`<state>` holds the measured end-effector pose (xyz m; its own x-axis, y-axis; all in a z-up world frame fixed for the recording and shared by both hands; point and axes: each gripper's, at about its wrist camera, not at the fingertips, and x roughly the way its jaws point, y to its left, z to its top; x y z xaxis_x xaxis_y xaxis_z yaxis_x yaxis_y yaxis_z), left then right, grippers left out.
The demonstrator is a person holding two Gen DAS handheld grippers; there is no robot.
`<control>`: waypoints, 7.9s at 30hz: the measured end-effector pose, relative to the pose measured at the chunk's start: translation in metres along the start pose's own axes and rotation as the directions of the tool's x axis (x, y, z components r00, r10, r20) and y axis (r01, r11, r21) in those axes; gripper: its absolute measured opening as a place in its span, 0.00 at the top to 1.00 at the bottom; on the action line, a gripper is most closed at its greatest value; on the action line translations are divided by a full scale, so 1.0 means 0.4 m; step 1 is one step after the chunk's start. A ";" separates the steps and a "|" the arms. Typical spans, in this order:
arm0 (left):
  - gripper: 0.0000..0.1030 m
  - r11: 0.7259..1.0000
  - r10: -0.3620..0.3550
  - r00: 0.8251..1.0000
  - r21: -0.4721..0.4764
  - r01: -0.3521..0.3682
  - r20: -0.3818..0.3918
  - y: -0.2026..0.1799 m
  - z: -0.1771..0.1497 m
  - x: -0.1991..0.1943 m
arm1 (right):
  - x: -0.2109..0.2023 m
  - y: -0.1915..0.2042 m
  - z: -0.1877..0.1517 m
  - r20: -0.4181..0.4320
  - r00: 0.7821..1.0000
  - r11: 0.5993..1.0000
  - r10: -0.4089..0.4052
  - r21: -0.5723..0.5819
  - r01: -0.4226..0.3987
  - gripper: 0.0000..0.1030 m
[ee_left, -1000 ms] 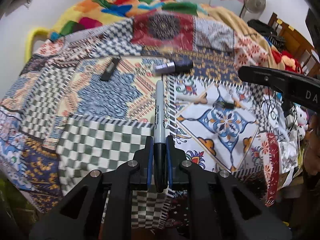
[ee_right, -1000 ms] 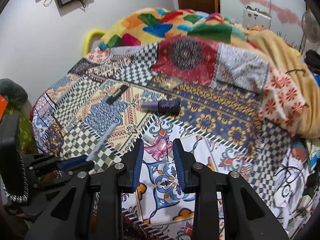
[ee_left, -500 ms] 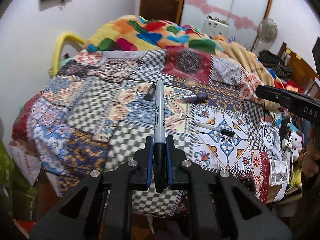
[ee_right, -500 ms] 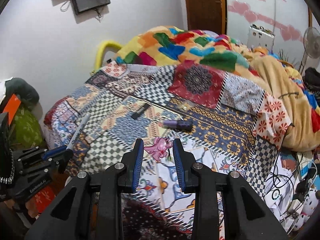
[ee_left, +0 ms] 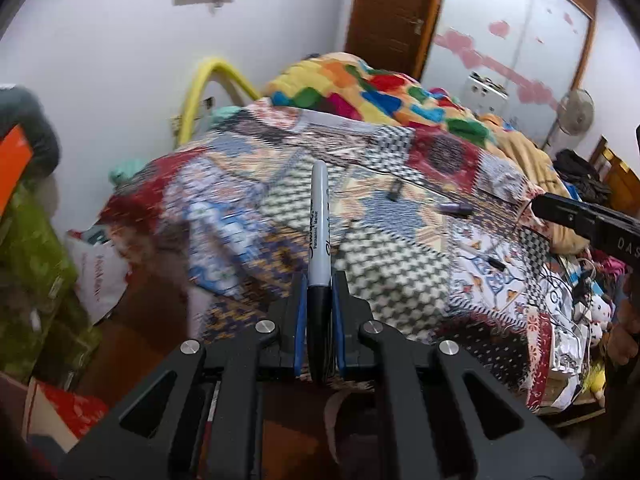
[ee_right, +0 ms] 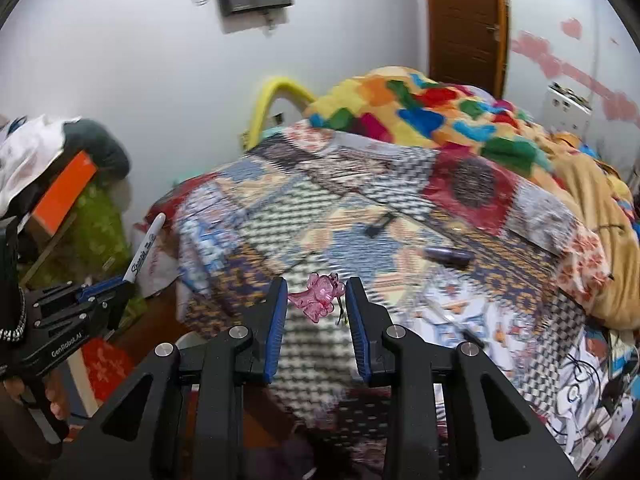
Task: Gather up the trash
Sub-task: 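Carry the marker and hair clip over the white bin with both grippers, then open both grippers to drop the marker and hair clip into the bin, then move both grippers back over the remaining items on the bed, then grasp the purple tube with the left gripper while the right gripper grasps the clear pen, then carry the purple tube and clear pen over the white bin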
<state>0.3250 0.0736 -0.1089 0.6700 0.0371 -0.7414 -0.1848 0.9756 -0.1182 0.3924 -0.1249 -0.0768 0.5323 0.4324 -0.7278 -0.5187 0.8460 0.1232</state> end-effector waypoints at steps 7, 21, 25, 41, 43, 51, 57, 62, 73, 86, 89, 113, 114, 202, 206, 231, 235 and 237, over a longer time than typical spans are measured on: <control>0.89 0.993 0.070 0.998 -0.096 -0.070 0.001 0.174 -0.073 -0.086 | 0.032 0.188 -0.009 -0.035 0.996 0.992 0.078 -0.096 -0.082 0.74; 0.89 0.946 0.130 0.982 -0.279 -0.164 -0.135 0.453 -0.268 -0.077 | 0.229 0.491 -0.092 -0.233 0.954 0.949 0.188 -0.206 -0.237 0.74; 0.89 0.931 0.101 0.972 -0.324 -0.167 -0.210 0.503 -0.317 -0.008 | 0.294 0.550 -0.118 -0.301 0.935 0.941 0.187 -0.218 -0.259 0.73; 0.89 0.888 0.053 0.932 -0.410 -0.208 -0.358 0.591 -0.349 0.194 | 0.492 0.693 -0.147 -0.443 0.885 0.909 0.144 -0.295 -0.295 0.73; 0.90 0.881 0.069 0.930 -0.415 -0.226 -0.361 0.599 -0.334 0.204 | 0.503 0.698 -0.139 -0.452 0.877 0.910 0.163 -0.275 -0.311 0.73; 0.74 0.878 0.106 0.916 -0.396 -0.269 -0.386 0.598 -0.326 0.201 | 0.515 0.668 -0.130 -0.474 0.860 0.922 0.187 -0.217 -0.321 0.63; 0.74 0.903 0.155 0.914 -0.321 -0.285 -0.375 0.546 -0.311 0.153 | 0.463 0.605 -0.127 -0.443 0.877 0.926 0.187 -0.219 -0.307 0.63; 0.74 0.927 0.177 0.931 -0.265 -0.267 -0.320 0.473 -0.268 0.091 | 0.388 0.525 -0.113 -0.387 0.902 0.933 0.191 -0.214 -0.289 0.63; 0.73 0.973 0.155 0.974 -0.144 -0.179 -0.163 0.218 -0.144 -0.016 | 0.152 0.268 -0.104 -0.209 0.962 0.961 0.175 -0.174 -0.213 0.63; 0.62 1.000 0.028 0.992 0.007 -0.027 -0.120 -0.138 -0.029 0.049 | 0.037 -0.107 -0.140 -0.109 0.994 0.995 -0.021 -0.096 0.010 0.63; 0.62 0.999 0.009 0.991 0.046 -0.003 -0.136 -0.202 -0.014 0.092 | 0.041 -0.208 -0.160 -0.123 0.990 0.997 -0.072 -0.048 0.066 0.63; 0.62 0.988 -0.021 0.958 0.138 0.063 -0.285 -0.382 0.039 0.487 | 0.333 -0.526 -0.198 -0.308 0.943 0.992 -0.125 -0.071 0.108 0.63; 0.62 0.988 -0.021 0.957 0.142 0.064 -0.289 -0.385 0.042 0.498 | 0.343 -0.521 -0.198 -0.311 0.943 0.992 -0.118 -0.085 0.096 0.63; 0.76 0.995 -0.053 0.999 0.087 0.053 -0.007 -0.045 0.103 -0.042 | -0.004 -0.032 0.019 -0.002 1.000 1.000 0.027 0.002 -0.027 0.91; 0.76 0.999 -0.010 1.000 0.042 0.010 0.005 0.052 0.053 -0.105 | 0.000 0.085 0.014 -0.011 0.997 0.996 0.073 -0.042 -0.073 0.91; 0.76 0.964 0.084 0.976 -0.233 -0.130 -0.199 0.492 -0.284 -0.067 | 0.287 0.597 -0.156 -0.321 0.926 0.932 0.200 -0.229 -0.281 0.91; 0.76 0.949 0.061 0.962 -0.284 -0.139 -0.267 0.533 -0.333 0.011 | 0.363 0.634 -0.184 -0.389 0.902 0.928 0.188 -0.232 -0.293 0.91; 0.76 0.939 0.043 0.954 -0.314 -0.140 -0.296 0.551 -0.356 0.048 | 0.396 0.647 -0.196 -0.416 0.891 0.927 0.180 -0.231 -0.295 0.91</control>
<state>0.1946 0.2586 -0.2432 0.4187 0.0136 -0.9080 -0.4928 0.8433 -0.2146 0.2902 0.1379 -0.2131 0.1027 0.4076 -0.9074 -0.7928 0.5845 0.1728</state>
